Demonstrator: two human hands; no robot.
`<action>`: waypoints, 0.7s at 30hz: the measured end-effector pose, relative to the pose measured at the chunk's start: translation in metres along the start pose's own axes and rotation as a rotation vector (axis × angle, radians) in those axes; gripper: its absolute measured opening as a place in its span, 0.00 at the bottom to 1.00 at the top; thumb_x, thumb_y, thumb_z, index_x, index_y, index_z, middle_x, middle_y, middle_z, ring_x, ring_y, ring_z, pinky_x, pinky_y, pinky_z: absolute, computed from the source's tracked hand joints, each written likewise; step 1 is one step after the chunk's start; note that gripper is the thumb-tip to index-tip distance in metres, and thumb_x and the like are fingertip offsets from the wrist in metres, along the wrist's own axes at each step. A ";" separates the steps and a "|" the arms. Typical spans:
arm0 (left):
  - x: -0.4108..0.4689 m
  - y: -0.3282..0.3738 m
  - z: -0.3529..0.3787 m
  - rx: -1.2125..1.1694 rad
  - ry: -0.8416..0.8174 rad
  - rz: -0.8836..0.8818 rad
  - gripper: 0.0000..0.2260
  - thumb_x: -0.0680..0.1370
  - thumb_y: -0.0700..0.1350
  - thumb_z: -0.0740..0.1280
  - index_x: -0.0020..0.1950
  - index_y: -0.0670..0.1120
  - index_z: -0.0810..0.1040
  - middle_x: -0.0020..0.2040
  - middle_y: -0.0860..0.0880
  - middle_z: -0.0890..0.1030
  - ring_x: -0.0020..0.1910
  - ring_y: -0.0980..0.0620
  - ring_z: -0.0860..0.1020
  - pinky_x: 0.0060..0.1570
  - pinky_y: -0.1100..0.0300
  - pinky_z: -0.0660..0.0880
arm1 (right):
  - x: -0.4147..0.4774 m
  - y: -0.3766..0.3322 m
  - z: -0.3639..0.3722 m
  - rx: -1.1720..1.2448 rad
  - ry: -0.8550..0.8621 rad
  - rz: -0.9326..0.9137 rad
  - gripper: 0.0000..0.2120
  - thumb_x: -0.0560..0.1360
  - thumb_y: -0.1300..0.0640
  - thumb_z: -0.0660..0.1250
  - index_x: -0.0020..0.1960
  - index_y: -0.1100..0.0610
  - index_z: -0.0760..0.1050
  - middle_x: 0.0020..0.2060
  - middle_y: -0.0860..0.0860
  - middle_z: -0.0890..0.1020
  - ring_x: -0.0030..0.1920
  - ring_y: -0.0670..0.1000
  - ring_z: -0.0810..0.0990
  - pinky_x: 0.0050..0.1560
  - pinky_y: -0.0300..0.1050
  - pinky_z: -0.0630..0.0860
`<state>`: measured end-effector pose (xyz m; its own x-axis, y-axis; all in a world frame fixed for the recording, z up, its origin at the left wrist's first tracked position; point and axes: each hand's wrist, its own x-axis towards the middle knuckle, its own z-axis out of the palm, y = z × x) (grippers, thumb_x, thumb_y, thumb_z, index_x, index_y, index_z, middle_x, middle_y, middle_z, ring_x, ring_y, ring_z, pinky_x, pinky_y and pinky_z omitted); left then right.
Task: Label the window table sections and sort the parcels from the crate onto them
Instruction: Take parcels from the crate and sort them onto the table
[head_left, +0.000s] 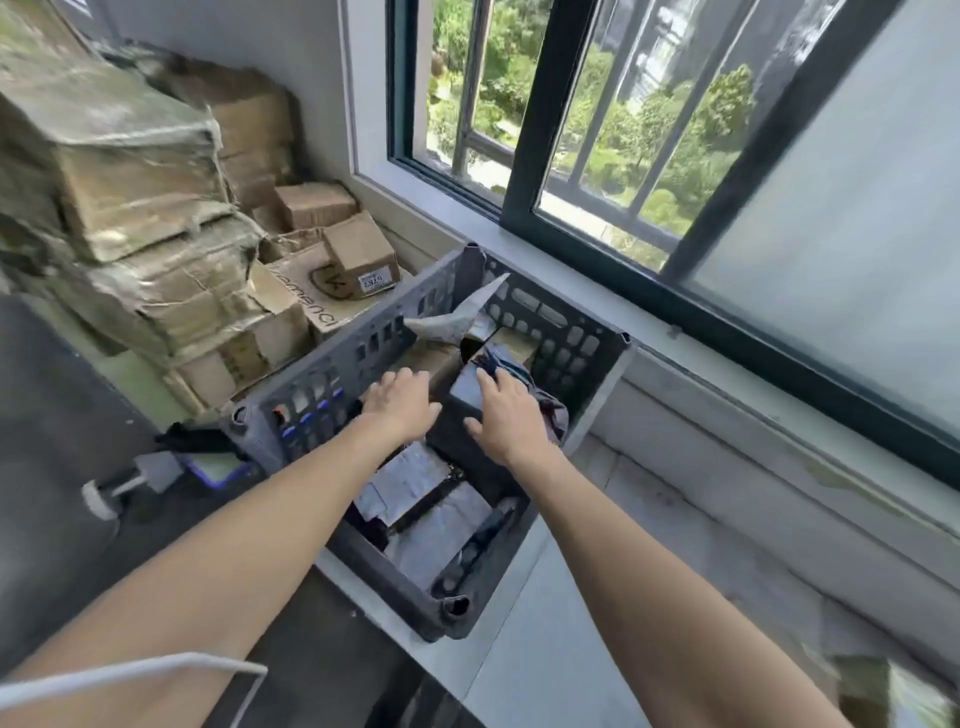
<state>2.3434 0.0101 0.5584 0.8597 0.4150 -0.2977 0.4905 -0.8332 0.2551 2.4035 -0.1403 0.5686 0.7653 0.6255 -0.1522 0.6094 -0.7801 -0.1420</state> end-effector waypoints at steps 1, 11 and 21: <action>0.003 0.001 0.004 -0.021 -0.013 0.018 0.23 0.80 0.54 0.62 0.72 0.46 0.68 0.69 0.43 0.71 0.68 0.40 0.68 0.64 0.45 0.68 | 0.003 0.000 0.002 -0.002 -0.008 0.002 0.36 0.78 0.47 0.67 0.79 0.57 0.55 0.75 0.59 0.63 0.73 0.61 0.63 0.70 0.56 0.66; 0.026 0.016 0.032 -0.435 -0.205 -0.062 0.19 0.76 0.45 0.66 0.66 0.44 0.72 0.62 0.42 0.78 0.58 0.41 0.77 0.51 0.54 0.75 | 0.005 0.013 0.021 0.011 -0.107 0.132 0.28 0.76 0.54 0.70 0.71 0.56 0.62 0.66 0.58 0.68 0.67 0.61 0.68 0.60 0.57 0.71; 0.023 0.003 0.029 -1.219 -0.472 -0.468 0.18 0.70 0.46 0.69 0.59 0.45 0.74 0.45 0.47 0.79 0.41 0.51 0.78 0.38 0.57 0.75 | 0.000 0.012 0.010 0.111 0.070 0.080 0.10 0.77 0.54 0.68 0.54 0.59 0.73 0.55 0.57 0.77 0.55 0.61 0.76 0.45 0.50 0.72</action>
<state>2.3603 0.0063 0.5253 0.5737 0.1995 -0.7944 0.7398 0.2900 0.6071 2.4086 -0.1496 0.5572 0.8256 0.5555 -0.0989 0.5220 -0.8185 -0.2398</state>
